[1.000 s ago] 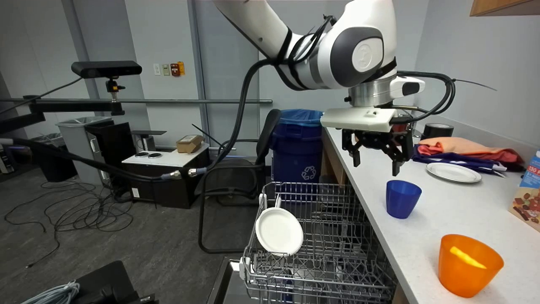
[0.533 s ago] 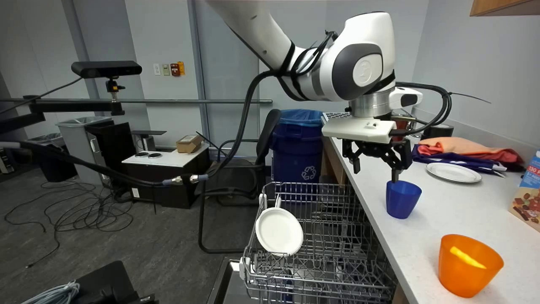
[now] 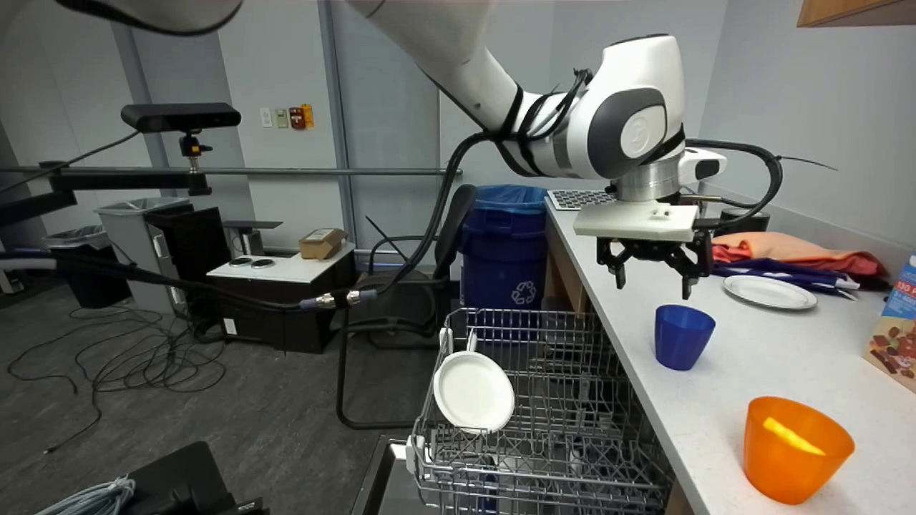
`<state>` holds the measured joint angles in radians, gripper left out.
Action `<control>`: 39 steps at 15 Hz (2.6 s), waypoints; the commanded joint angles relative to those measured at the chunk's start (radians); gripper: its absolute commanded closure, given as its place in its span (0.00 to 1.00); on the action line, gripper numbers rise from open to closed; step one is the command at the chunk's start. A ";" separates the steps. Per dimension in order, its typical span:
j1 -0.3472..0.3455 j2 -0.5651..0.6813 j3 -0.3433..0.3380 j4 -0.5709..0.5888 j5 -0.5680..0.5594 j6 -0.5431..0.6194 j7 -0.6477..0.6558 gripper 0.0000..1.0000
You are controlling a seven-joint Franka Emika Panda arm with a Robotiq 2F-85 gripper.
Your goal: Put the cup in the dishwasher
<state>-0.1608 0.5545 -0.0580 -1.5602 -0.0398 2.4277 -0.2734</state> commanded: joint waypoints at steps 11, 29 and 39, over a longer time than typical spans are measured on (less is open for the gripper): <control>-0.067 0.124 0.059 0.261 0.072 -0.333 -0.096 0.00; -0.053 0.156 0.049 0.233 0.068 -0.293 -0.016 0.73; -0.048 0.146 0.052 0.233 0.068 -0.298 0.000 0.99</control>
<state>-0.2129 0.6944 -0.0093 -1.3463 0.0092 2.1320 -0.2789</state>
